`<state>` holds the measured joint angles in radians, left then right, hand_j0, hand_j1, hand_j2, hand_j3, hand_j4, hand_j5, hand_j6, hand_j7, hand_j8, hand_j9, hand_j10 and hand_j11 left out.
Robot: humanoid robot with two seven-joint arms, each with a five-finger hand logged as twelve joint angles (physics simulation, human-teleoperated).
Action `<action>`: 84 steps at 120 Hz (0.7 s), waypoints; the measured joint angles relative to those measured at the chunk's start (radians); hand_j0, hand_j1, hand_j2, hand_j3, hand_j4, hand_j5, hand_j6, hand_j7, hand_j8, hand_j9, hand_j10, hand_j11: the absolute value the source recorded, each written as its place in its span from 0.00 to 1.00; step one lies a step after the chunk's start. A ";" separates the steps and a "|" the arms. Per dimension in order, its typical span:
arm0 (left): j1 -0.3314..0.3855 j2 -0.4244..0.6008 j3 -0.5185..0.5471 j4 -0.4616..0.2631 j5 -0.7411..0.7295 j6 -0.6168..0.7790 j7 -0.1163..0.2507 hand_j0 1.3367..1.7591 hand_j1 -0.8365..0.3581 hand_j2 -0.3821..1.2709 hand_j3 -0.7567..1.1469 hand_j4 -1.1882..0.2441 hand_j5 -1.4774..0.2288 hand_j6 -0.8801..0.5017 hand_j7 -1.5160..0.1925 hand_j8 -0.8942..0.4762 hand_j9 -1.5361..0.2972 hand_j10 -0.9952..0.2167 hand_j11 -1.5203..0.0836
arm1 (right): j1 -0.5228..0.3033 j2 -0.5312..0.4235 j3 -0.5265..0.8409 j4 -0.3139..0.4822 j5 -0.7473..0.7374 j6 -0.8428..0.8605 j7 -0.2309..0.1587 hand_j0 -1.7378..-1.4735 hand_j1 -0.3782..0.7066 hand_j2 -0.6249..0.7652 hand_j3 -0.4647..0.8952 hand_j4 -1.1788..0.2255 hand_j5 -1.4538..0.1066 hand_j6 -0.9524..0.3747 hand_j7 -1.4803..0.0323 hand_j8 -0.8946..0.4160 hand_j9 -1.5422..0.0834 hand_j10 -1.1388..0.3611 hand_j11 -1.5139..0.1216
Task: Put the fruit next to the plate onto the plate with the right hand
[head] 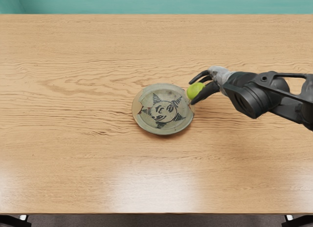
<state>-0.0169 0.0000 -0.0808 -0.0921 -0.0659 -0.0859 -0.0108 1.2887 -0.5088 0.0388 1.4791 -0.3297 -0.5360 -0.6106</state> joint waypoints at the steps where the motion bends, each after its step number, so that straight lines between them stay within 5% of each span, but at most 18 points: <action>1: 0.000 0.000 0.000 0.000 0.000 0.000 0.000 0.76 0.75 0.26 0.40 0.66 0.68 0.46 0.71 0.48 0.67 0.62 0.75 | 0.001 0.005 0.000 0.000 0.000 -0.001 0.000 0.32 0.59 0.65 0.34 0.34 0.31 0.37 0.36 0.34 0.36 0.30 0.33; 56: 0.000 0.000 0.000 0.000 0.000 0.000 0.000 0.76 0.75 0.26 0.40 0.66 0.68 0.46 0.71 0.48 0.67 0.62 0.75 | 0.138 0.265 -0.162 -0.003 0.003 -0.071 0.000 0.31 0.60 0.66 0.34 0.34 0.31 0.37 0.36 0.34 0.36 0.30 0.33; 84: 0.000 0.000 0.000 0.000 0.000 0.000 0.000 0.76 0.75 0.26 0.40 0.66 0.68 0.46 0.71 0.48 0.67 0.62 0.75 | 0.147 0.280 -0.179 -0.003 0.002 -0.074 0.000 0.31 0.45 0.50 0.34 0.52 0.54 0.44 0.58 0.39 0.57 0.46 0.55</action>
<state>-0.0169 0.0000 -0.0805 -0.0920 -0.0660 -0.0859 -0.0108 1.4362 -0.2289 -0.1406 1.4757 -0.3273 -0.6104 -0.6108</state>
